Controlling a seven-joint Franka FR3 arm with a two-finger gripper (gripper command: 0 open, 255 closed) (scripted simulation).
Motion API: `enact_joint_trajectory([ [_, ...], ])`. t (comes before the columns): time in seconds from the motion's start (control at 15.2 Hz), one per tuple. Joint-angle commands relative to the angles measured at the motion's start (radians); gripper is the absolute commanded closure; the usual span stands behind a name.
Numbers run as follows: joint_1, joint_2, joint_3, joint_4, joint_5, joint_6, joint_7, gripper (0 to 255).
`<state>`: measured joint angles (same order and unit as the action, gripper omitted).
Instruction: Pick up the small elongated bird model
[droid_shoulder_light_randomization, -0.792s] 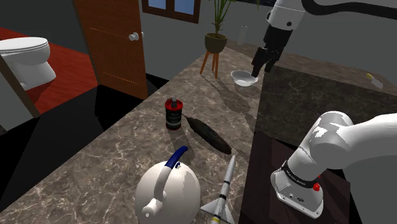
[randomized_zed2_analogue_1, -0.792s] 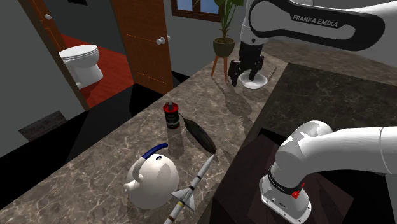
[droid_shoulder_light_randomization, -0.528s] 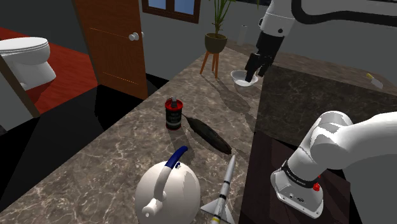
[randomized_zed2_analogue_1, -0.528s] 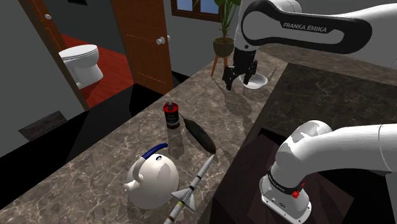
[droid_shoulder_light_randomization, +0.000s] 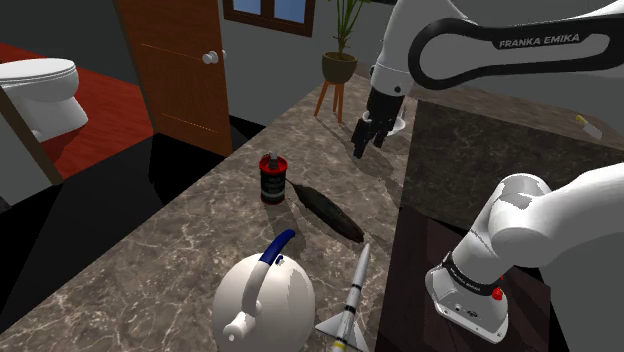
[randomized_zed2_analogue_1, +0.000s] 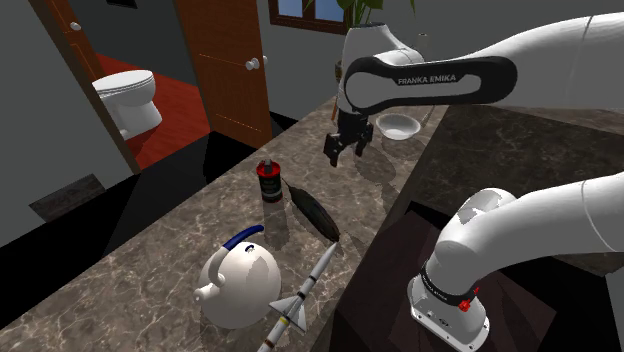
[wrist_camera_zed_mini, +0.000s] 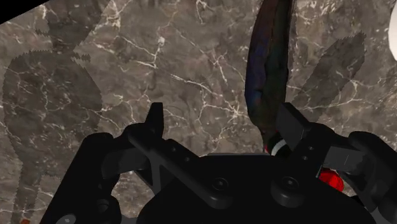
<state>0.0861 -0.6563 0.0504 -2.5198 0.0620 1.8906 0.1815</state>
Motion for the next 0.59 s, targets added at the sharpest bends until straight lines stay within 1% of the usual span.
enact_joint_trajectory([
  [0.0, 0.014, 0.054, 0.017, -0.014, 0.014, 0.07, 0.006, 0],
  [0.53, 0.066, 0.301, 0.086, -0.026, 0.054, 0.332, 0.029, 0],
])
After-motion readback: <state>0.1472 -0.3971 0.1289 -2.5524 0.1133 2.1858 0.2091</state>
